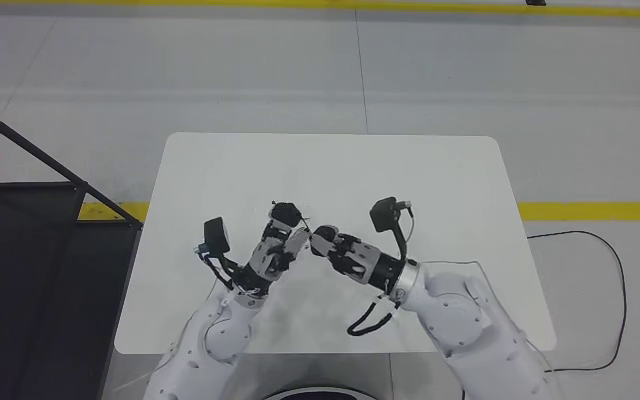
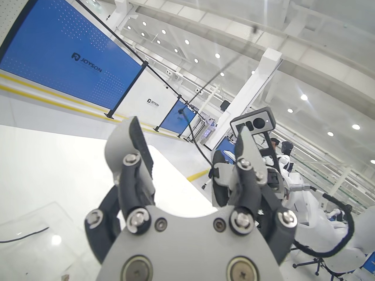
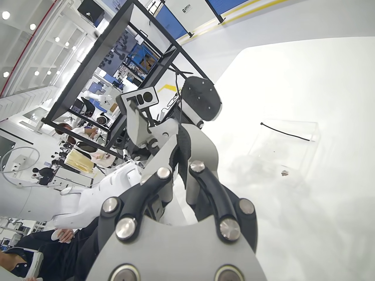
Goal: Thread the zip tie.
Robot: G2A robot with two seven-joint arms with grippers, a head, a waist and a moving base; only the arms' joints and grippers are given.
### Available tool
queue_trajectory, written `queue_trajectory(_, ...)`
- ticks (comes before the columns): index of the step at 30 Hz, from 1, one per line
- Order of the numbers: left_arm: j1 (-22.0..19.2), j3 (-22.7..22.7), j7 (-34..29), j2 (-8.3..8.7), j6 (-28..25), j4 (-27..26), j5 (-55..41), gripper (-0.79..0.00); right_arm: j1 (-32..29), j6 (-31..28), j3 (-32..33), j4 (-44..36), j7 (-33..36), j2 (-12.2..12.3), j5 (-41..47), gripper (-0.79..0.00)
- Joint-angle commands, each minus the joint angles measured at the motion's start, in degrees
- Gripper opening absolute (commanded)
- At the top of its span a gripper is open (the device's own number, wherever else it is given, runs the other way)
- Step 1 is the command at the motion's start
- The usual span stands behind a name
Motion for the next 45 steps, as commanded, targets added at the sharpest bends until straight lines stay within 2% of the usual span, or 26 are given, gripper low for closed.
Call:
queue_trajectory(1,0.18,-0.56,-0.66,0.18,-1.63,0.27,0.17,0.0,-0.15,-0.51,0.6,-0.04,0.29,0.03,1.23,-0.785)
queue_trajectory(4,0.58,-1.54,-1.24,0.43,-4.38,0.99,-0.93,0.0,-0.05,-2.05,1.74,0.37,2.11,0.14,4.2,-0.785)
queue_trajectory(8,0.6,-2.75,-3.96,0.84,-8.97,2.39,-7.92,0.0,0.34,-5.77,3.48,1.74,6.35,0.41,10.06,-0.785)
queue_trajectory(13,-0.17,-3.65,-11.74,1.67,-13.04,3.56,-19.72,0.0,1.93,-11.07,5.14,4.7,15.11,0.84,19.84,-0.785)
queue_trajectory(18,-1.08,-4.25,-20.48,2.63,-13.08,3.78,-29.66,0.0,4.49,-14.08,5.99,8.33,24.43,1.2,29.7,-0.785)
queue_trajectory(20,-1.2,-6.15,-20.77,2.85,-11.12,3.15,-27.35,0.0,5.07,-13.5,6.4,9.24,25.81,1.32,30.86,-0.785)
queue_trajectory(33,-1.15,-6.49,-20.47,2.85,-10.19,2.71,-26.53,0.0,4.67,-13.24,5.8,9.05,26.05,1.25,32.47,-0.785)
queue_trajectory(37,-0.43,-7.67,-13.29,2.3,-9.32,1.1,-17.56,0.0,6.1,-15.33,4.79,12.56,33.98,1.1,46.13,-0.785)
queue_trajectory(41,-0.37,-6.68,0.13,1.1,-7.74,0.52,-0.09,0.0,8.83,-14.53,4.53,18.25,43.25,0.92,58.84,-0.785)
queue_trajectory(45,-0.94,-3.51,14.68,0.04,-5.33,1.82,16.59,0.0,10.89,-13.07,3.77,22.34,47.44,0.55,64.04,-0.785)
